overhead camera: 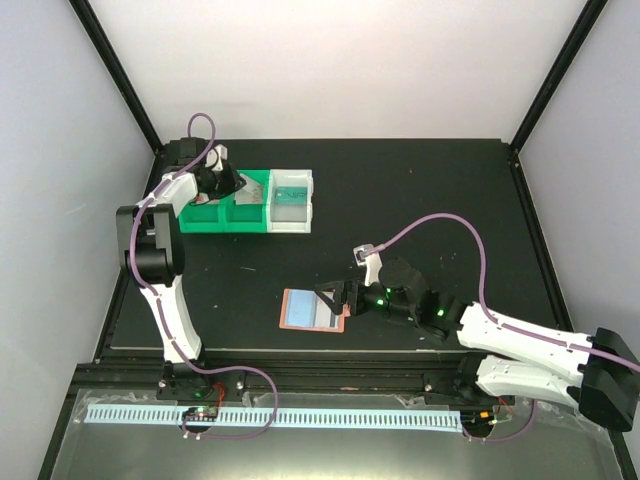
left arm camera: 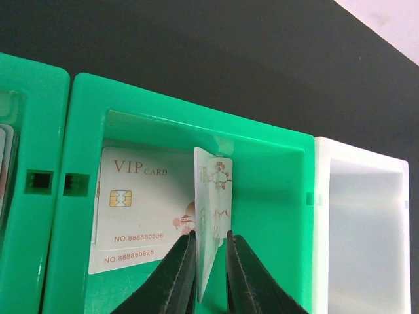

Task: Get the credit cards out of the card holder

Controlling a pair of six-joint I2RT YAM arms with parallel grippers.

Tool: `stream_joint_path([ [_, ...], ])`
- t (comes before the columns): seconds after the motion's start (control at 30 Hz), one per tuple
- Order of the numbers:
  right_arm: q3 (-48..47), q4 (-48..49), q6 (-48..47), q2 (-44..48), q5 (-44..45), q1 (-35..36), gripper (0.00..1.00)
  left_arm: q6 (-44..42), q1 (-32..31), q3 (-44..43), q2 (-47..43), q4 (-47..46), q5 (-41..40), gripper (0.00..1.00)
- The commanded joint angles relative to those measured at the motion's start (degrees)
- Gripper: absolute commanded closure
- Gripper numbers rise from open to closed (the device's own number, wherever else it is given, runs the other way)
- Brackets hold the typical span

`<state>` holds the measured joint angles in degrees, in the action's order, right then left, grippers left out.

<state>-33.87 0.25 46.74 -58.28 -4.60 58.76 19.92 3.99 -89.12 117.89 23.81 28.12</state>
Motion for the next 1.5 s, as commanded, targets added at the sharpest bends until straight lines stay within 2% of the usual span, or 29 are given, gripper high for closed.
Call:
stream_joint_path([
  [0.0, -2.3, -1.5, -0.6, -1.0, 1.9, -0.1, 0.00, -0.9, -0.3, -2.6, 0.9, 0.6, -1.1, 0.83],
  [0.17, -3.3, -3.3, -0.8, -1.7, 2.4, -0.1, 0.00, -1.0, -0.3, -2.8, 0.6, 0.8, -1.9, 0.79],
  [0.43, -3.5, -3.9, -0.5, -1.6, 2.6, -0.2, 0.00, -0.8, -0.3, -3.5, 0.0, 1.3, -3.3, 0.65],
  [0.73, -3.6, -4.0, -1.3, -1.3, 0.6, -0.1, 0.00, 0.7, -0.2, -2.9, -2.6, 2.7, -7.3, 0.39],
  [0.93, -4.1, -7.7, -1.1, -0.6, 2.0, -0.2, 0.00, 1.5, -0.2, -2.1, -4.7, 3.6, -6.1, 0.26],
  [1.13, -1.9, -7.2, -0.8, 1.5, 0.3, -0.1, 0.00, 1.0, -0.3, 0.1, -8.9, 5.2, -8.0, 0.11],
  [1.2, -1.8, -8.5, 0.0, 1.7, 1.3, -0.2, 0.00, 1.1, -0.3, 1.3, -10.8, 5.1, -7.3, 0.02],
  [1.47, -0.6, -9.3, 0.7, 2.7, -0.3, -0.2, 0.00, 0.8, -0.4, 8.5, -21.1, 8.0, -4.0, 0.01],
])
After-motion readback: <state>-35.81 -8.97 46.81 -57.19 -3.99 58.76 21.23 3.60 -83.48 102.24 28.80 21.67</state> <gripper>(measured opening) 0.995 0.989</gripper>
